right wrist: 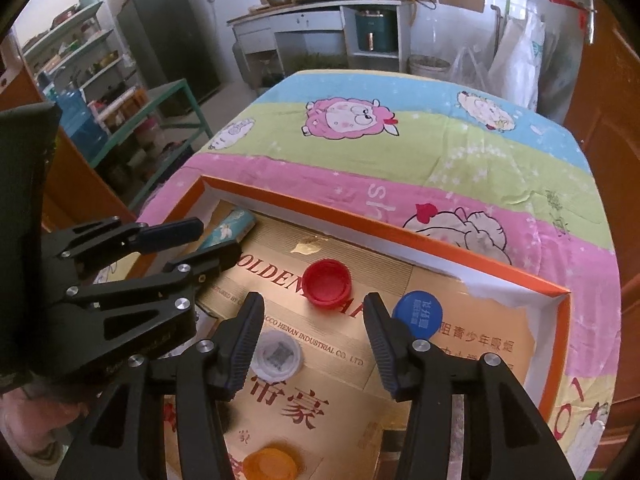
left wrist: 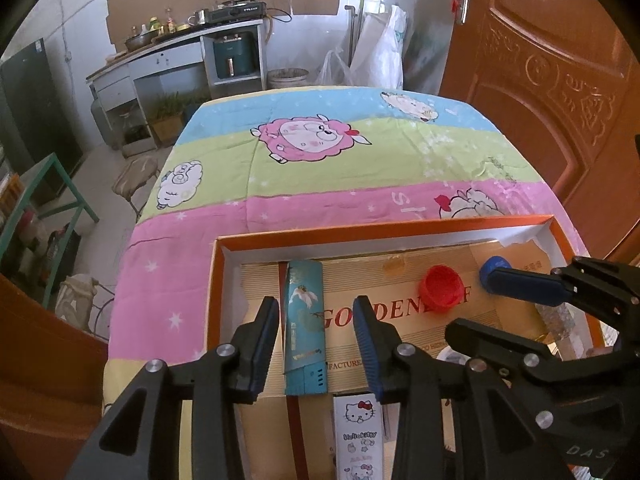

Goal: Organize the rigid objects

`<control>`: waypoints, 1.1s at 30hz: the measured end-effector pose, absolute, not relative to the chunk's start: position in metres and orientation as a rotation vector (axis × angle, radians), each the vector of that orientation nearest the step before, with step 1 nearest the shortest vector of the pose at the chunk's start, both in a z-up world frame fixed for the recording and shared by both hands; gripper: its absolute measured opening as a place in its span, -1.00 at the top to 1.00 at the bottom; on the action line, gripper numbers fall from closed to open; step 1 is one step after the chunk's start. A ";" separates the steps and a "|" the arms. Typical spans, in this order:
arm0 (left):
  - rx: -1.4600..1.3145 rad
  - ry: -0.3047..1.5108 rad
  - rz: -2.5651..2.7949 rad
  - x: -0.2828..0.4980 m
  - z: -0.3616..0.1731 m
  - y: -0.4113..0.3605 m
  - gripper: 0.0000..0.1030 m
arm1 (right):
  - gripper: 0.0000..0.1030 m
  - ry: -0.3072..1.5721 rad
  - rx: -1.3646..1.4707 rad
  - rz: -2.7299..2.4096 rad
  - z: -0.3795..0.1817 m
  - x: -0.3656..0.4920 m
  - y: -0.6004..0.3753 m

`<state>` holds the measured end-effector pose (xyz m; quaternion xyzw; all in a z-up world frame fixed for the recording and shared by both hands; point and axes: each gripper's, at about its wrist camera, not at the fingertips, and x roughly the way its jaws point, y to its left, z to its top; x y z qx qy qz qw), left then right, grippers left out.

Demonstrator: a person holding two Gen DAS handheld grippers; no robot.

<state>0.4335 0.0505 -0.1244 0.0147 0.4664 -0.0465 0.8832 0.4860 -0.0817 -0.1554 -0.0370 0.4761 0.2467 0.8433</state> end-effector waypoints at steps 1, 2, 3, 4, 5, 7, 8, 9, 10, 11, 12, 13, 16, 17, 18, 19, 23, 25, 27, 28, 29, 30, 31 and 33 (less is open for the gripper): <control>0.029 0.968 -0.094 0.433 -0.123 0.051 0.26 | -0.04 1.003 -0.078 0.515 -0.154 0.485 -0.082; 0.026 0.965 -0.094 0.432 -0.123 0.051 0.26 | -0.04 1.001 -0.073 0.508 -0.153 0.483 -0.084; 0.023 0.961 -0.094 0.430 -0.121 0.051 0.26 | -0.04 0.999 -0.064 0.504 -0.152 0.482 -0.086; 0.022 0.957 -0.095 0.429 -0.120 0.051 0.26 | -0.04 0.998 -0.056 0.502 -0.151 0.481 -0.088; 0.022 0.953 -0.096 0.428 -0.119 0.050 0.26 | -0.04 0.995 -0.046 0.499 -0.150 0.479 -0.091; 0.025 0.946 -0.097 0.425 -0.116 0.048 0.26 | -0.04 0.985 -0.031 0.490 -0.146 0.474 -0.095; 0.026 0.942 -0.097 0.424 -0.115 0.047 0.26 | -0.04 0.984 -0.026 0.487 -0.146 0.474 -0.096; 0.025 0.938 -0.099 0.422 -0.113 0.046 0.26 | -0.04 0.983 -0.021 0.485 -0.145 0.472 -0.097; 0.024 0.934 -0.100 0.420 -0.112 0.045 0.26 | -0.04 0.981 -0.019 0.482 -0.144 0.470 -0.097; 0.021 0.930 -0.101 0.417 -0.110 0.045 0.26 | -0.04 0.978 -0.016 0.476 -0.142 0.468 -0.098; 0.018 0.924 -0.102 0.415 -0.108 0.045 0.26 | -0.04 0.974 -0.011 0.469 -0.141 0.465 -0.099; 0.015 0.917 -0.101 0.412 -0.106 0.045 0.26 | -0.04 0.971 -0.004 0.463 -0.140 0.462 -0.100; 0.000 0.895 -0.098 0.402 -0.099 0.047 0.26 | -0.04 0.953 0.015 0.441 -0.135 0.453 -0.105; -0.005 0.886 -0.096 0.398 -0.096 0.047 0.26 | -0.04 0.945 0.018 0.432 -0.133 0.449 -0.106; -0.010 0.875 -0.093 0.393 -0.093 0.048 0.26 | -0.04 0.936 0.022 0.424 -0.131 0.445 -0.108; -0.014 0.863 -0.091 0.389 -0.090 0.048 0.26 | -0.04 0.928 0.027 0.418 -0.129 0.440 -0.109; -0.008 0.824 -0.088 0.370 -0.077 0.042 0.26 | -0.04 0.895 0.043 0.405 -0.120 0.418 -0.115; 0.000 0.803 -0.082 0.360 -0.071 0.038 0.26 | -0.04 0.879 0.047 0.398 -0.116 0.406 -0.118; 0.002 0.782 -0.079 0.348 -0.063 0.035 0.26 | -0.04 0.864 0.052 0.390 -0.112 0.396 -0.120; 0.005 0.772 -0.078 0.343 -0.060 0.034 0.26 | -0.04 0.853 0.055 0.383 -0.110 0.388 -0.123; 0.008 0.761 -0.075 0.338 -0.058 0.033 0.26 | -0.04 0.845 0.057 0.377 -0.108 0.383 -0.124; 0.017 0.744 -0.070 0.330 -0.054 0.030 0.26 | -0.04 0.834 0.059 0.370 -0.107 0.376 -0.126; 0.024 0.733 -0.067 0.325 -0.052 0.028 0.26 | -0.04 0.822 0.060 0.361 -0.105 0.370 -0.128; 0.023 0.720 -0.068 0.314 -0.048 0.024 0.26 | -0.04 0.807 0.060 0.345 -0.102 0.360 -0.130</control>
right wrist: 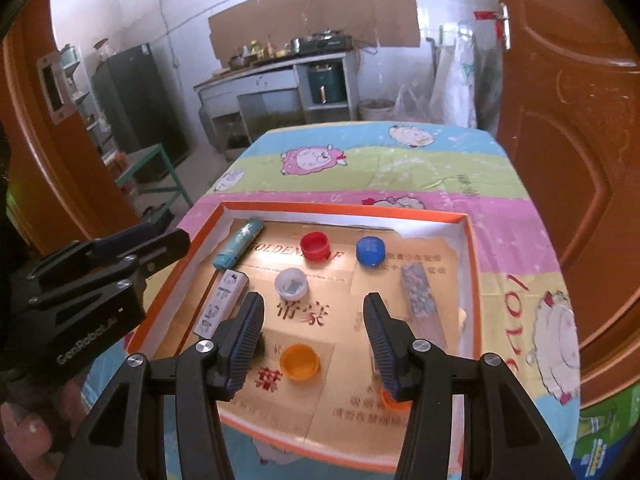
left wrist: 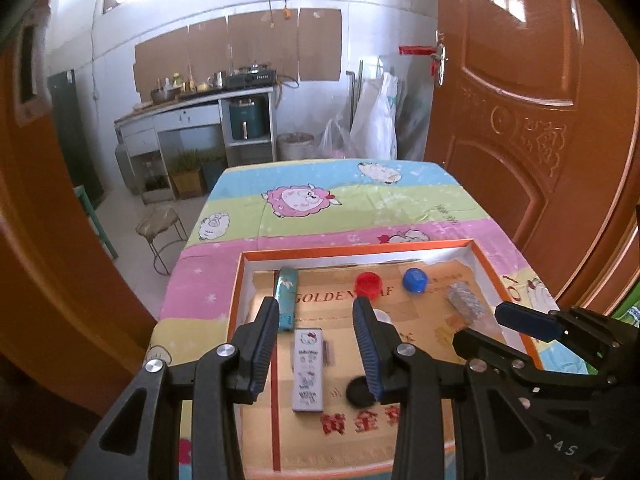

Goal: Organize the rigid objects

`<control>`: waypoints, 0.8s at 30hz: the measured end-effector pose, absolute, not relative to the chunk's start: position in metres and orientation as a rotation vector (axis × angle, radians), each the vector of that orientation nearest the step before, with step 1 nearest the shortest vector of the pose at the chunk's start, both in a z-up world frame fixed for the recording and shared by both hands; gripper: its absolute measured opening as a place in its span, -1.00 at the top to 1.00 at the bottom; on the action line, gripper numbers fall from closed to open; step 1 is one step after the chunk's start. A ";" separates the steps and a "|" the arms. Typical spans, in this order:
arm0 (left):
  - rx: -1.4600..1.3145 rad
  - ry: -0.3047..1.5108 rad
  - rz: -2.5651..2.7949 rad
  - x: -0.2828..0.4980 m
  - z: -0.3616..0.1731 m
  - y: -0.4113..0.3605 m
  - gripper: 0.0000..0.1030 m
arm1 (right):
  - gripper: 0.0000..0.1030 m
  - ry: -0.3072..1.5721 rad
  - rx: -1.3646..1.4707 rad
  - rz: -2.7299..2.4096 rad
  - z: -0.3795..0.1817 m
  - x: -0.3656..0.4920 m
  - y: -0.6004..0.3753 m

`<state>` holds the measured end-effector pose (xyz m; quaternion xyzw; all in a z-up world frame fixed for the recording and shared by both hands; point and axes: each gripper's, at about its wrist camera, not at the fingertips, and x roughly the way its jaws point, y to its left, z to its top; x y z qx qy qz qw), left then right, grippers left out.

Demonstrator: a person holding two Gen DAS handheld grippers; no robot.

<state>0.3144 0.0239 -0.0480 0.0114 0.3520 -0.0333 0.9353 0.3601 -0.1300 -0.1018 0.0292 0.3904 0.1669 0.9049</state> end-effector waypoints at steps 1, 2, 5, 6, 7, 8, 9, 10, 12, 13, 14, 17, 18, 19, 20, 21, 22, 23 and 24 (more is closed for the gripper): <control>0.019 0.717 -0.075 0.310 -0.047 0.022 0.26 | -0.04 0.795 0.060 0.332 -0.100 0.353 -0.132; 0.011 0.716 -0.088 0.306 -0.046 0.021 0.26 | -0.04 0.786 0.058 0.325 -0.098 0.349 -0.132; -0.012 0.712 -0.117 0.292 -0.045 0.019 0.26 | -0.04 0.737 0.030 0.280 -0.093 0.328 -0.134; -0.014 0.708 -0.118 0.286 -0.044 0.018 0.26 | -0.04 0.724 0.016 0.268 -0.092 0.322 -0.134; -0.014 0.702 -0.113 0.282 -0.043 0.018 0.26 | -0.04 0.714 0.006 0.260 -0.091 0.317 -0.134; -0.015 0.695 -0.103 0.276 -0.041 0.018 0.26 | -0.04 0.702 -0.002 0.250 -0.089 0.310 -0.134; -0.019 0.691 -0.092 0.271 -0.040 0.018 0.26 | -0.04 0.691 -0.003 0.243 -0.088 0.303 -0.134; -0.023 0.686 -0.083 0.266 -0.039 0.019 0.26 | -0.04 0.686 -0.001 0.241 -0.087 0.297 -0.134; -0.032 0.668 -0.084 0.256 -0.036 0.020 0.26 | -0.04 0.681 0.006 0.240 -0.086 0.288 -0.134; -0.032 0.658 -0.081 0.251 -0.035 0.020 0.26 | -0.04 0.678 0.011 0.238 -0.085 0.281 -0.134; -0.031 0.649 -0.075 0.246 -0.034 0.020 0.26 | -0.04 0.675 0.013 0.238 -0.084 0.277 -0.134; -0.034 0.631 -0.012 0.226 -0.029 0.022 0.26 | -0.04 0.657 0.013 0.229 -0.079 0.260 -0.133; -0.038 0.629 -0.003 0.223 -0.028 0.022 0.26 | -0.04 0.651 0.012 0.225 -0.077 0.253 -0.132; -0.041 0.626 -0.004 0.219 -0.027 0.022 0.26 | -0.04 0.647 0.013 0.224 -0.075 0.249 -0.132; -0.044 0.622 -0.012 0.213 -0.026 0.022 0.26 | -0.04 0.642 0.013 0.222 -0.073 0.243 -0.132; -0.048 0.619 -0.015 0.208 -0.025 0.023 0.26 | -0.04 0.636 0.013 0.219 -0.071 0.237 -0.132; -0.052 0.614 -0.009 0.202 -0.025 0.025 0.26 | -0.04 0.630 0.012 0.217 -0.069 0.232 -0.132; -0.055 0.612 0.004 0.197 -0.024 0.026 0.26 | -0.04 0.624 0.012 0.212 -0.066 0.227 -0.132; -0.057 0.613 0.018 0.192 -0.024 0.026 0.26 | -0.04 0.617 0.012 0.203 -0.064 0.221 -0.132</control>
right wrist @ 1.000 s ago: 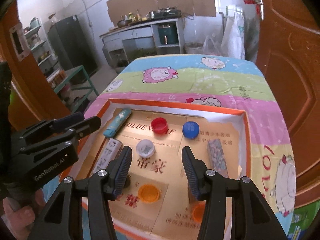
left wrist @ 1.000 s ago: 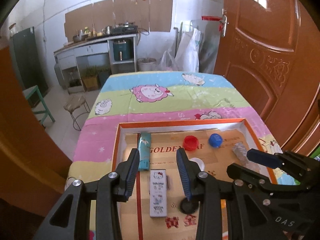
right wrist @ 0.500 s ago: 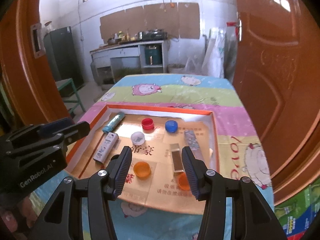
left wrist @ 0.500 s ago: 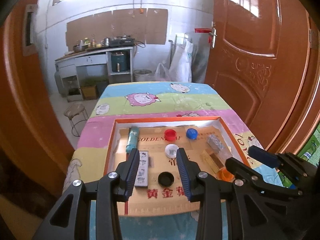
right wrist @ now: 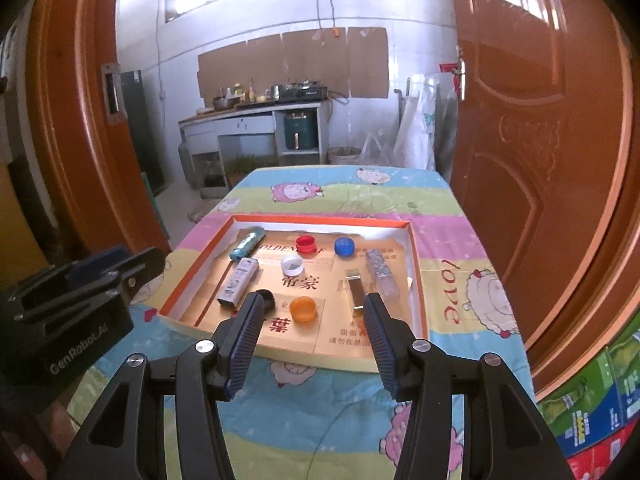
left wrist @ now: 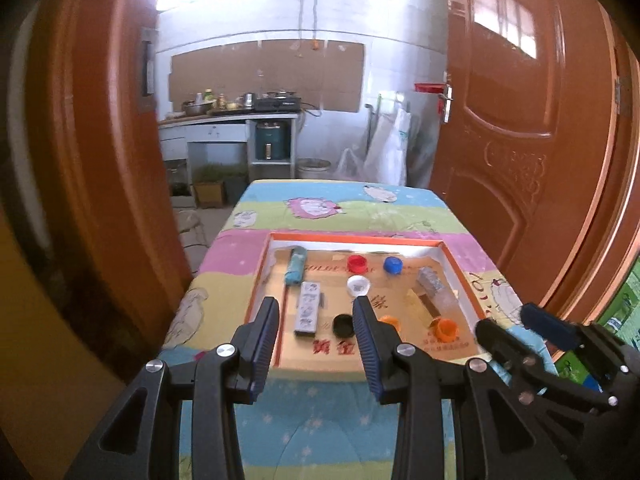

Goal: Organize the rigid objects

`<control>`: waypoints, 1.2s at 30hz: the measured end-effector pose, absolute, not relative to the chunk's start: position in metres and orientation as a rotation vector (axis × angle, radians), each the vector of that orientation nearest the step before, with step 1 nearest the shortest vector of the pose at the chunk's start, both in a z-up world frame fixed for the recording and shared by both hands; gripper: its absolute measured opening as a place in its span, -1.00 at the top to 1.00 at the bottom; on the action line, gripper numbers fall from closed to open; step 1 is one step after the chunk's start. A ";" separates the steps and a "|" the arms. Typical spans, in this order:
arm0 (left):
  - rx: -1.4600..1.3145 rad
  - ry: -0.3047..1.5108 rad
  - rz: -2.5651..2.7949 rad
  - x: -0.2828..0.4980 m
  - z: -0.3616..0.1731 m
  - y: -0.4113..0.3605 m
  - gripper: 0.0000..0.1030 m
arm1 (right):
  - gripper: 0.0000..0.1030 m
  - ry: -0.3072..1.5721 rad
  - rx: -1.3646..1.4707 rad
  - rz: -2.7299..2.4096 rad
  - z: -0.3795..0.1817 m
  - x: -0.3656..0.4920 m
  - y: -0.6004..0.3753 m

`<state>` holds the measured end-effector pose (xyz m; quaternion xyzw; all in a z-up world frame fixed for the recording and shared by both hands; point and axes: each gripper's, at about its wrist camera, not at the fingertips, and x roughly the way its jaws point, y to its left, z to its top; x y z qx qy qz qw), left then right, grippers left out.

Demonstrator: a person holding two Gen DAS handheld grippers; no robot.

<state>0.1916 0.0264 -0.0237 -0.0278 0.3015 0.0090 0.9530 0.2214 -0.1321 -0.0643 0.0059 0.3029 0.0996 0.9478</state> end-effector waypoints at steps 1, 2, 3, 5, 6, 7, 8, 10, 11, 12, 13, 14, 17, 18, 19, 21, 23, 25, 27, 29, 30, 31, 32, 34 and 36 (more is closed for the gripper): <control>-0.060 0.610 0.026 0.187 -0.023 0.028 0.26 | -0.04 0.612 0.012 0.197 -0.063 0.217 -0.132; -0.065 0.605 0.024 0.182 -0.022 0.029 0.26 | -0.04 0.609 0.012 0.193 -0.061 0.211 -0.132; -0.072 0.595 0.016 0.175 -0.021 0.030 0.26 | -0.04 0.607 0.011 0.192 -0.060 0.207 -0.131; -0.084 0.583 0.005 0.165 -0.019 0.032 0.26 | -0.04 0.598 0.007 0.184 -0.058 0.197 -0.130; -0.088 0.577 0.002 0.159 -0.017 0.032 0.26 | -0.04 0.593 0.004 0.178 -0.056 0.193 -0.129; -0.087 0.568 -0.002 0.153 -0.016 0.032 0.26 | -0.04 0.588 0.003 0.172 -0.055 0.189 -0.129; -0.084 0.558 -0.003 0.148 -0.014 0.032 0.26 | -0.04 0.582 0.006 0.166 -0.053 0.184 -0.129; -0.072 0.540 -0.006 0.135 -0.011 0.030 0.26 | -0.04 0.571 0.011 0.159 -0.049 0.176 -0.129; -0.069 0.534 -0.011 0.130 -0.010 0.028 0.26 | -0.04 0.564 0.010 0.152 -0.047 0.172 -0.128; -0.068 0.531 -0.019 0.124 -0.008 0.027 0.26 | -0.04 0.557 0.008 0.145 -0.045 0.167 -0.128; -0.069 0.533 -0.024 0.120 -0.007 0.027 0.26 | -0.04 0.550 0.004 0.137 -0.042 0.162 -0.127; -0.074 0.534 -0.030 0.114 -0.006 0.027 0.26 | -0.04 0.544 0.001 0.129 -0.040 0.158 -0.127; -0.072 0.533 -0.026 0.103 -0.004 0.028 0.26 | -0.04 0.526 -0.003 0.118 -0.033 0.143 -0.127; -0.068 0.534 -0.022 0.098 -0.003 0.029 0.26 | -0.04 0.520 -0.004 0.118 -0.031 0.139 -0.127; -0.067 0.539 -0.016 0.096 -0.002 0.029 0.26 | -0.04 0.511 -0.010 0.116 -0.029 0.133 -0.127; -0.073 0.543 -0.029 0.089 0.001 0.030 0.26 | -0.04 0.497 -0.023 0.113 -0.027 0.125 -0.124; -0.078 0.536 -0.035 0.082 0.003 0.030 0.26 | -0.04 0.485 -0.052 0.113 -0.025 0.115 -0.120; -0.074 0.524 -0.020 0.073 0.007 0.030 0.26 | -0.04 0.477 -0.066 0.109 -0.024 0.109 -0.117; -0.054 0.520 0.007 0.068 0.009 0.029 0.26 | -0.04 0.473 -0.062 0.113 -0.023 0.104 -0.116; -0.024 0.518 0.043 0.062 0.010 0.026 0.26 | -0.04 0.469 -0.058 0.120 -0.022 0.099 -0.115; -0.008 0.516 0.054 0.059 0.012 0.023 0.26 | -0.04 0.469 -0.058 0.122 -0.022 0.098 -0.115; 0.000 0.515 0.054 0.056 0.012 0.022 0.26 | -0.04 0.469 -0.060 0.124 -0.021 0.097 -0.114; 0.002 0.516 0.047 0.055 0.012 0.022 0.26 | -0.04 0.467 -0.063 0.126 -0.021 0.095 -0.113; -0.003 0.517 0.023 0.051 0.013 0.021 0.26 | -0.04 0.460 -0.069 0.127 -0.020 0.093 -0.111; -0.009 0.515 0.007 0.048 0.015 0.021 0.26 | -0.04 0.454 -0.072 0.125 -0.018 0.089 -0.111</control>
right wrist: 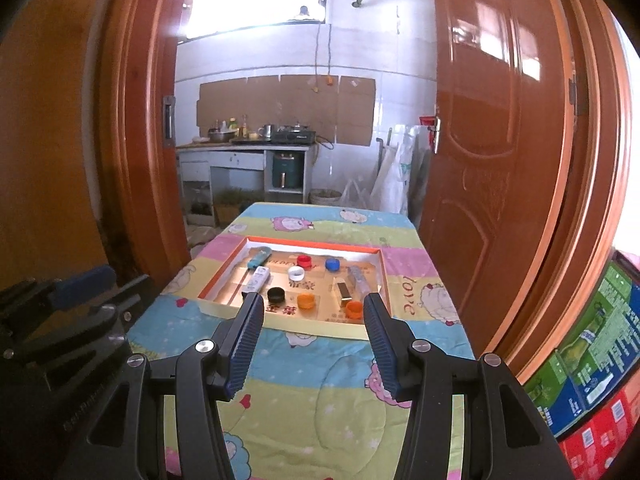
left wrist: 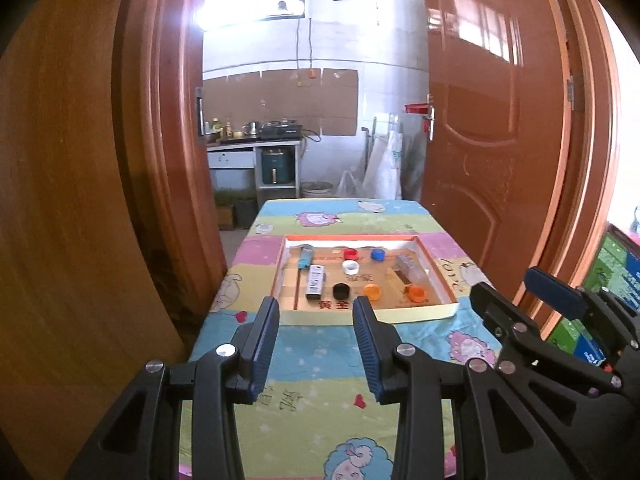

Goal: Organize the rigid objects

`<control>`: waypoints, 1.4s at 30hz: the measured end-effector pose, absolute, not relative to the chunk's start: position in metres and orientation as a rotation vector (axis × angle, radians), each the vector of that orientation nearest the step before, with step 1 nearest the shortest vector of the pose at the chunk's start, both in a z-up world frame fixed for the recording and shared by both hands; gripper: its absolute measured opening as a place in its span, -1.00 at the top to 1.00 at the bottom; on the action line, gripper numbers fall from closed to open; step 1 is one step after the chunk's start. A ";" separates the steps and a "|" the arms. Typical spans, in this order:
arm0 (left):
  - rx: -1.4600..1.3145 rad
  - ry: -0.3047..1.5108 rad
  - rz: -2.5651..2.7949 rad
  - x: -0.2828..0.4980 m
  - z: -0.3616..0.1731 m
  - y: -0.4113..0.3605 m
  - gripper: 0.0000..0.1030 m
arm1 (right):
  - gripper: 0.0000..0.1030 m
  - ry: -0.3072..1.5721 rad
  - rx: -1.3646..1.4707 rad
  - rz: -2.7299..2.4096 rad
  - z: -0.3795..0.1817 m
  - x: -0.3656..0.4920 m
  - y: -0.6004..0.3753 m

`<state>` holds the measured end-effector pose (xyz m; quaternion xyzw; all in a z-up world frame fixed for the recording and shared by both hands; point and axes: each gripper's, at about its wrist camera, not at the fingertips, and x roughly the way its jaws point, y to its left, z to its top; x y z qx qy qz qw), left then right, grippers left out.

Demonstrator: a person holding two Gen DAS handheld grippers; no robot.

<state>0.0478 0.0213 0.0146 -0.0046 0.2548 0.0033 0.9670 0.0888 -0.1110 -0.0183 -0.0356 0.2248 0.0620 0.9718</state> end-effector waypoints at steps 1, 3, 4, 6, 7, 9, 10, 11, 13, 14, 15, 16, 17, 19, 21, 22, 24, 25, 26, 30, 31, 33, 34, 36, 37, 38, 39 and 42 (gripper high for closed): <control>-0.008 0.512 0.002 0.046 0.015 0.021 0.26 | -0.04 0.451 -0.071 0.125 -0.018 0.088 -0.111; 0.003 0.503 0.004 0.044 0.017 0.019 0.26 | -0.04 0.448 -0.069 0.123 -0.017 0.085 -0.112; 0.009 0.496 0.008 0.042 0.018 0.018 0.26 | -0.04 0.448 -0.068 0.122 -0.017 0.084 -0.113; 0.017 0.482 0.019 0.040 0.018 0.015 0.26 | -0.04 0.447 -0.065 0.121 -0.017 0.082 -0.114; 0.020 0.477 0.022 0.038 0.019 0.015 0.26 | -0.04 0.445 -0.065 0.120 -0.016 0.080 -0.114; 0.021 0.473 0.024 0.036 0.020 0.015 0.26 | -0.04 0.443 -0.064 0.121 -0.016 0.078 -0.114; 0.020 0.473 0.023 0.036 0.021 0.015 0.26 | -0.04 0.440 -0.066 0.121 -0.016 0.078 -0.114; 0.019 0.474 0.023 0.036 0.021 0.015 0.26 | -0.04 0.439 -0.068 0.120 -0.016 0.077 -0.114; 0.012 0.477 0.020 0.035 0.021 0.015 0.26 | -0.04 0.437 -0.066 0.122 -0.016 0.076 -0.114; 0.011 0.477 0.019 0.034 0.022 0.014 0.26 | -0.04 0.436 -0.063 0.123 -0.016 0.075 -0.115; 0.009 0.475 0.020 0.033 0.022 0.014 0.26 | -0.04 0.435 -0.062 0.124 -0.015 0.075 -0.115; 0.009 0.474 0.021 0.033 0.023 0.014 0.26 | -0.04 0.435 -0.061 0.125 -0.016 0.074 -0.116; 0.008 0.473 0.022 0.033 0.023 0.014 0.26 | -0.04 0.436 -0.060 0.125 -0.016 0.074 -0.116; 0.008 0.471 0.022 0.031 0.024 0.014 0.26 | -0.04 0.437 -0.057 0.126 -0.016 0.073 -0.117; 0.009 0.471 0.024 0.033 0.023 0.015 0.26 | -0.04 0.440 -0.051 0.130 -0.016 0.071 -0.117; 0.009 0.472 0.024 0.033 0.023 0.015 0.26 | -0.04 0.443 -0.050 0.132 -0.016 0.070 -0.116; 0.006 0.473 0.023 0.032 0.023 0.016 0.26 | -0.04 0.449 -0.049 0.135 -0.017 0.071 -0.115; 0.004 0.473 0.023 0.032 0.023 0.016 0.26 | -0.04 0.453 -0.050 0.137 -0.018 0.070 -0.114; 0.003 0.472 0.025 0.032 0.023 0.017 0.26 | -0.04 0.454 -0.052 0.138 -0.018 0.069 -0.113; 0.001 0.469 0.033 0.030 0.023 0.019 0.26 | -0.04 0.456 -0.056 0.139 -0.017 0.068 -0.112; 0.001 0.468 0.033 0.030 0.023 0.019 0.26 | -0.04 0.457 -0.054 0.139 -0.017 0.068 -0.111; 0.001 0.464 0.034 0.029 0.024 0.019 0.26 | -0.04 0.459 -0.051 0.137 -0.017 0.069 -0.113; 0.002 0.464 0.034 0.029 0.024 0.018 0.26 | -0.04 0.460 -0.049 0.137 -0.017 0.068 -0.113; 0.000 0.466 0.031 0.029 0.024 0.018 0.26 | -0.04 0.460 -0.046 0.135 -0.017 0.068 -0.114; 0.000 0.467 0.028 0.029 0.024 0.018 0.26 | -0.04 0.460 -0.044 0.132 -0.017 0.068 -0.114; 0.000 0.468 0.027 0.028 0.023 0.018 0.26 | -0.04 0.460 -0.043 0.131 -0.018 0.067 -0.115; 0.000 0.469 0.026 0.028 0.023 0.018 0.26 | -0.04 0.462 -0.040 0.129 -0.018 0.067 -0.115; -0.001 0.469 0.028 0.028 0.023 0.018 0.26 | -0.04 0.471 -0.036 0.131 -0.019 0.067 -0.115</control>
